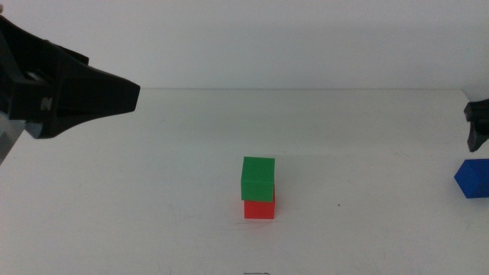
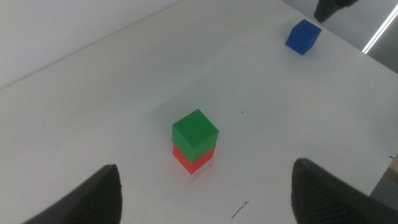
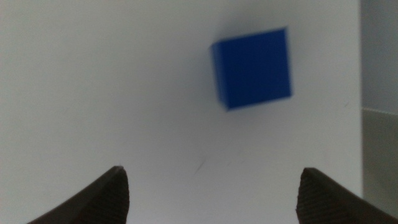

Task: Stack red cubes first, then green, then blue cubes in a specific spot.

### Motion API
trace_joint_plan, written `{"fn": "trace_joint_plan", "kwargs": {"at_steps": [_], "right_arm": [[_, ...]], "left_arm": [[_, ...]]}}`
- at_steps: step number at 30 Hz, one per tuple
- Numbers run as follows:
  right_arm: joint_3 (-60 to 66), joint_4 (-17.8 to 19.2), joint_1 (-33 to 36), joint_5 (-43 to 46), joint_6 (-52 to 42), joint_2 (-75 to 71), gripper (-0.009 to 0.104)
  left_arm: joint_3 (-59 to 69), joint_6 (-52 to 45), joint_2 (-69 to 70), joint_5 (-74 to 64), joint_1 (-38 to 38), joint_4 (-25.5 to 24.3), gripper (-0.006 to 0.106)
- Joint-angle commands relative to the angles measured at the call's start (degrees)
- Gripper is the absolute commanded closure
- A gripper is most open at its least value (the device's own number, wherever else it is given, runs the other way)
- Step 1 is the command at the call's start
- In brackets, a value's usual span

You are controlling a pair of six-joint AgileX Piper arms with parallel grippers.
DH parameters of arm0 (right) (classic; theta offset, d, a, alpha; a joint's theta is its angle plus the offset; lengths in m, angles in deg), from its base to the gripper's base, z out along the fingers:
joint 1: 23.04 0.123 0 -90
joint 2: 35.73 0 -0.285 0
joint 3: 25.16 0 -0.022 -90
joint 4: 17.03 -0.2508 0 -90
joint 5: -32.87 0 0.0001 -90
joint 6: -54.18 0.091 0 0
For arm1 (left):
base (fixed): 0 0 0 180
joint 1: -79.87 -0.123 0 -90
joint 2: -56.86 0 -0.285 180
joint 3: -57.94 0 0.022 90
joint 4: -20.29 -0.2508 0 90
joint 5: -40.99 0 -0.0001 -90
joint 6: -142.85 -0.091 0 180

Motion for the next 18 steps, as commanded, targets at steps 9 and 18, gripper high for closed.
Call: {"fn": "trace_joint_plan", "kwargs": {"at_steps": [9, 18], "right_arm": [[-10.7, -1.5, -7.0, -2.5, -9.1, 8.1, 0.013], [-10.9, -3.1, -7.8, 0.9, -10.7, 13.4, 0.013]], "left_arm": [[-1.3, -0.1, 0.6, 2.5, -0.1, 3.0, 0.007], [-1.3, -0.1, 0.6, 2.5, -0.1, 3.0, 0.007]]}}
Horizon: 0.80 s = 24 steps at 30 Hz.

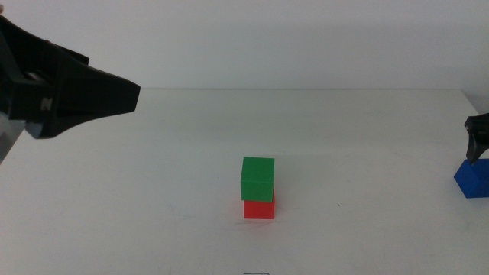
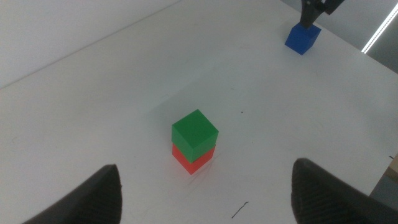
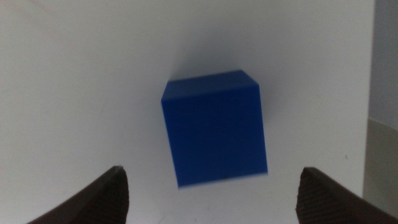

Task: Stack red cubes first, then green, then blue cubes in a specific spot.

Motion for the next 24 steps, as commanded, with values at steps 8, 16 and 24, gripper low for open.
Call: {"fn": "trace_joint_plan", "kwargs": {"at_steps": [8, 16, 24], "right_arm": [[-1.9, 2.2, -0.4, 2.8, -1.1, 1.7, 0.013], [-1.9, 2.6, -0.4, 4.4, -1.1, 4.3, 0.04], [-1.9, 2.4, -0.4, 1.8, -0.3, 3.5, 0.096]], "left_arm": [[-1.3, -0.1, 0.6, 2.5, -0.1, 3.0, 0.007], [-1.3, -0.1, 0.6, 2.5, -0.1, 3.0, 0.007], [-1.3, -0.1, 0.6, 2.5, -0.1, 3.0, 0.007]]}}
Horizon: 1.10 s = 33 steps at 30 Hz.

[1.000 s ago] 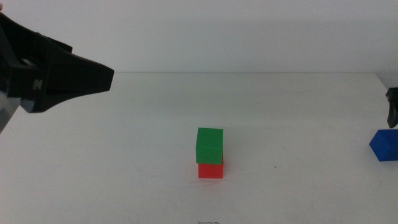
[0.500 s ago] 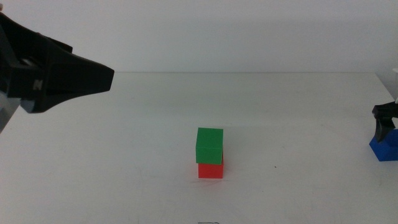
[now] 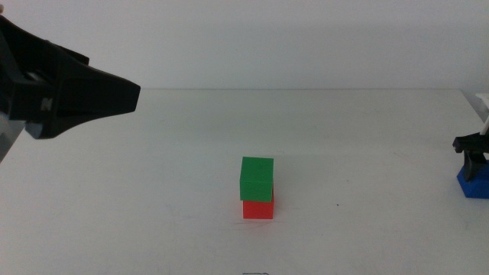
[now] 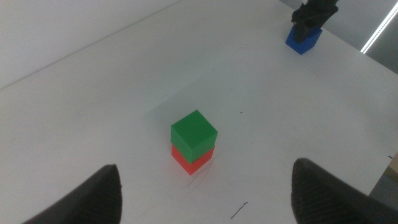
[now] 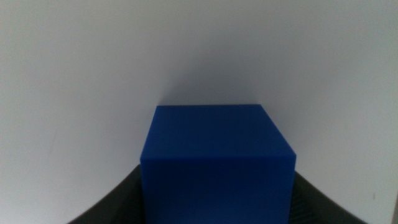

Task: Stack red cubes first, then green, then blue cubes in a specific spot.

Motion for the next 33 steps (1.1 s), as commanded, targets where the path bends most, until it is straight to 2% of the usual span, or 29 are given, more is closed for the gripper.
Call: {"fn": "trace_joint_plan", "kwargs": {"at_steps": [1, 5, 10, 13, 19, 26, 29, 33], "right_arm": [[-1.5, 1.1, -0.3, -2.0, 0.6, -5.3, 0.096], [0.7, 0.3, 1.0, -6.8, 5.1, -11.8, 0.096], [16.0, 0.1, 5.8, 0.4, 12.9, -26.0, 0.096], [21.0, 1.3, 8.9, -1.2, 16.9, -32.2, 0.096], [18.7, 4.6, 17.1, -10.2, 23.8, -36.3, 0.096], [17.8, 1.9, 26.7, -10.1, 32.1, -36.5, 0.096], [16.9, 2.3, 31.8, -10.1, 34.3, -35.7, 0.096], [9.1, 2.9, 39.0, -10.2, 38.3, -29.9, 0.096]], "left_arm": [[-1.3, -0.1, 0.6, 2.5, -0.1, 3.0, 0.007], [-1.3, -0.1, 0.6, 2.5, -0.1, 3.0, 0.007], [-1.3, -0.1, 0.6, 2.5, -0.1, 3.0, 0.007], [-1.3, -0.1, 0.5, 2.5, -0.1, 3.0, 0.007], [-1.3, -0.1, 0.5, 2.5, -0.1, 3.0, 0.007], [-1.3, -0.1, 0.5, 2.5, -0.1, 3.0, 0.007], [-1.3, -0.1, 0.5, 2.5, -0.1, 3.0, 0.007], [-1.3, -0.1, 0.5, 2.5, -0.1, 3.0, 0.007]]}}
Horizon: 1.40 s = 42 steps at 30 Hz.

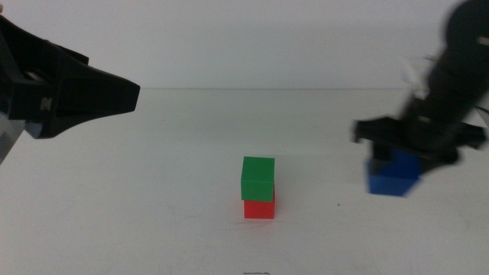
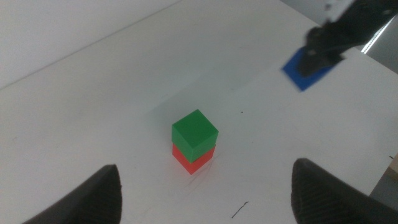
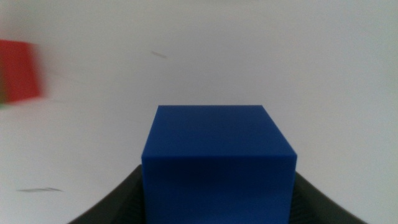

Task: Stack red cubes first, then green, then blue cubes in a specific spot.

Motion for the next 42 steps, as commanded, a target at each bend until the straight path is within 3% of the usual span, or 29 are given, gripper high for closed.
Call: {"fn": "trace_joint_plan", "kwargs": {"at_steps": [1, 7, 14, 42], "right_arm": [[-6.8, 1.5, 3.7, -3.7, 2.2, 2.0, 0.096], [-20.8, 0.0, 10.9, -3.7, 4.7, 12.8, 0.096], [-28.7, 0.5, 14.1, -3.7, 10.4, 17.2, 0.096], [-33.5, 1.6, 17.2, -3.6, 12.4, 22.7, 0.096]], "left_arm": [[-1.3, -0.1, 0.5, 2.5, -0.1, 3.1, 0.007], [-1.3, -0.1, 0.5, 2.5, -0.1, 3.1, 0.007], [-1.3, -0.1, 0.5, 2.5, -0.1, 3.1, 0.007], [-1.3, -0.1, 0.5, 2.5, -0.1, 3.1, 0.007]]}}
